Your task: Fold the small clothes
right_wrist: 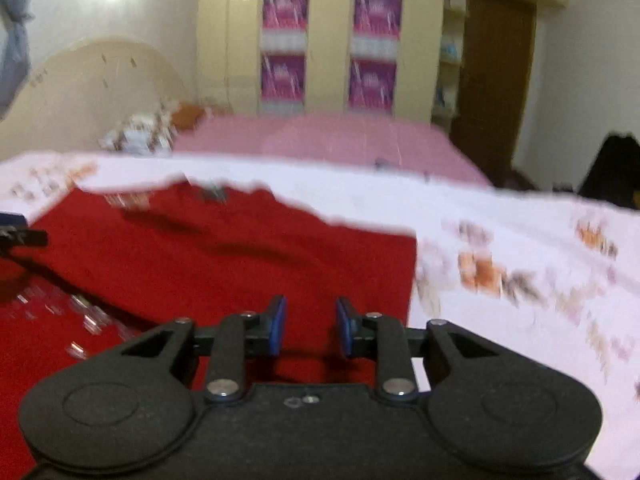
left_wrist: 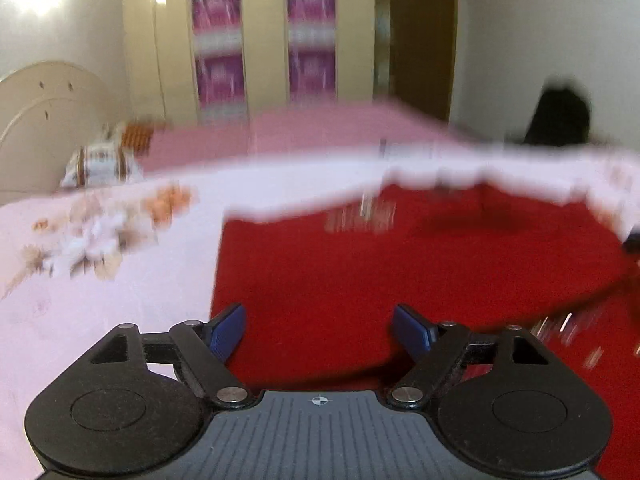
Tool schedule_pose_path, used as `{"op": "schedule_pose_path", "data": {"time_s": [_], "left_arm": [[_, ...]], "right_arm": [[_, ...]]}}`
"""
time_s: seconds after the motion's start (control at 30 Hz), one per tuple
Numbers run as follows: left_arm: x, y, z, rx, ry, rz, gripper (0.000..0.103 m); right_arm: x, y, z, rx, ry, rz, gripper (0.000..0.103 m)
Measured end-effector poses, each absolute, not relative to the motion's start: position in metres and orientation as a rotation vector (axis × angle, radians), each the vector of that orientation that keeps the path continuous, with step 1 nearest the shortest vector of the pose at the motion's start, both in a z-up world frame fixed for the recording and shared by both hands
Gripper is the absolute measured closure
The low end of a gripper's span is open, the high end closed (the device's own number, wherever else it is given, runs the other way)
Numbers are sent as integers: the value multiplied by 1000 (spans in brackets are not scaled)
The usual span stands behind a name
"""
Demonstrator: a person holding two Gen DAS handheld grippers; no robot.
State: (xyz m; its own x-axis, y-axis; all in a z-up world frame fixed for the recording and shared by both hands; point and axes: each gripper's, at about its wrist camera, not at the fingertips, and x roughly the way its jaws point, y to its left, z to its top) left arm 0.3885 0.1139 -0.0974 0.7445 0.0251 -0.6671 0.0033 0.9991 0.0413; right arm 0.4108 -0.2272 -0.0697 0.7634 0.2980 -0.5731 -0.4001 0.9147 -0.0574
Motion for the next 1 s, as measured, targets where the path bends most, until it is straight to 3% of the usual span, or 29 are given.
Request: {"op": "schedule_pose_path", "data": {"time_s": [0.07,0.2,0.27,0.33,0.4,0.47,0.5,0.57,0.73,1.0], "left_arm": [[390,123,-98,11,724,10,21],[357,134,-80,-5,682,74,21],[330,148,-77,-58,690,88,21],[299,163,-76,-114,704,76,21],[269,173,-76,-177,735,49,21],[240,181,-77,-232,769,21,21],[225,183,-77,-262,783,0,21],[201,187,-80,-328,815,-41,41],[159,192,-93,-433,869,-103,64],[115,193,-109,-672,905,-224,64]], "right_arm": [[422,-219,-88,-234,697,368,76],[416,-231,-74,-147,692,338,72],[399,-246,-59,-101,641,307,46],[381,-261,-53,-74,625,304,37],[359,-278,-51,-29,660,326,44],[340,-294,-52,43,723,347,59],[326,-301,-53,78,753,356,60],[301,-311,-54,139,796,368,59],[243,-325,-55,272,875,380,59],[176,-345,-67,486,957,350,59]]}}
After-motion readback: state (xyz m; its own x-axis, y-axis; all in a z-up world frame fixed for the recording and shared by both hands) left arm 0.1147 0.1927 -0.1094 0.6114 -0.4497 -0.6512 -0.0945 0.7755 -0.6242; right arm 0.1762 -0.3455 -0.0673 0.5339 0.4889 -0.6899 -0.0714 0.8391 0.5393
